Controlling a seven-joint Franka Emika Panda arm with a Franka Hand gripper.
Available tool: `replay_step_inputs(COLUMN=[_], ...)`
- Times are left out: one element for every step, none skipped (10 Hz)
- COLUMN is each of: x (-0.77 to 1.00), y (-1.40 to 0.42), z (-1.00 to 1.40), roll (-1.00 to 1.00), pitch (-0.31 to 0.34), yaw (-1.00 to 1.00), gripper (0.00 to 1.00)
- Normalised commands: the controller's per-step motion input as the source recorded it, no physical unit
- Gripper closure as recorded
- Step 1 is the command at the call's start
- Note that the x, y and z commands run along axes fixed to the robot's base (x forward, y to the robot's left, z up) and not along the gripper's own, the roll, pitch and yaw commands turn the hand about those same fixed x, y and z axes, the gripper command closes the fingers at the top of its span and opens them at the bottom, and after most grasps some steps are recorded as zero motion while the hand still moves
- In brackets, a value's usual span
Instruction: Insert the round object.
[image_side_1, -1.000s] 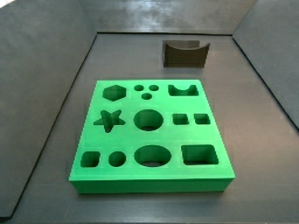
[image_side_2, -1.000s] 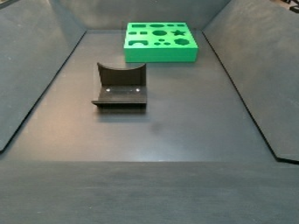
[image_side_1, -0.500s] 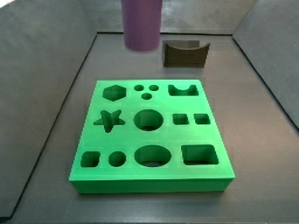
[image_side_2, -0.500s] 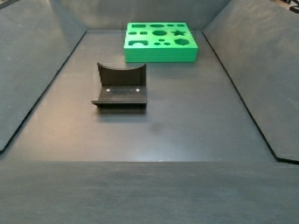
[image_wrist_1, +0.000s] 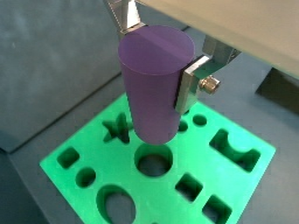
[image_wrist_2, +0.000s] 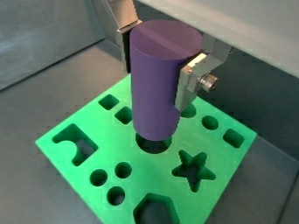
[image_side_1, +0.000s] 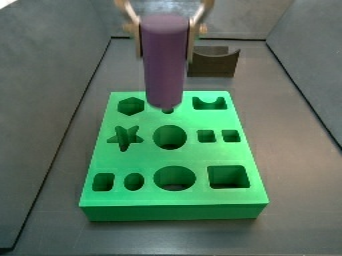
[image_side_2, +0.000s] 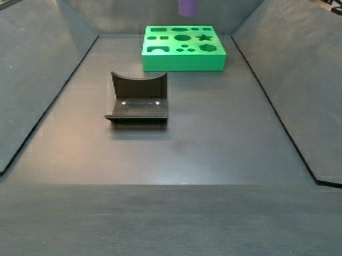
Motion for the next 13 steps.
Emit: replay_step_inputs(x=[0.19,0.16,0.15,0.13,0.14,0.06,0.0,0.0,0.0,-0.27,-0.27,-0.1,0.0], y=[-0.2,-0.14,-0.1,-0.07,-0.07,-0.04,-0.01,-0.04,0.0,0.01,0.0,0.0,-0.01], z=[-0.77,-0.73,-0.69,-0.64,-0.6,-0.6,-0.59,-0.57,-0.72,-0.64,-0.67,-0.77,-0.9], roll=[0.08,0.02,0.01,0.0,0.0,0.0,0.0,0.0,0.03,0.08,0.06,0.08,0.07], pitch=[0.0,0.0,0.0,0.0,0.0,0.0,0.0,0.0,0.004,0.006,0.0,0.0,0.0], yaw=[-0.06,-0.08,-0.07,-0.06,-0.06,-0.07,-0.09,-0.09,-0.09,-0.1,-0.03,0.0,0.0], gripper=[1.0,1.0,1.0,1.0,1.0,1.0,1.0,1.0,1.0,1.0,1.0,1.0,1.0])
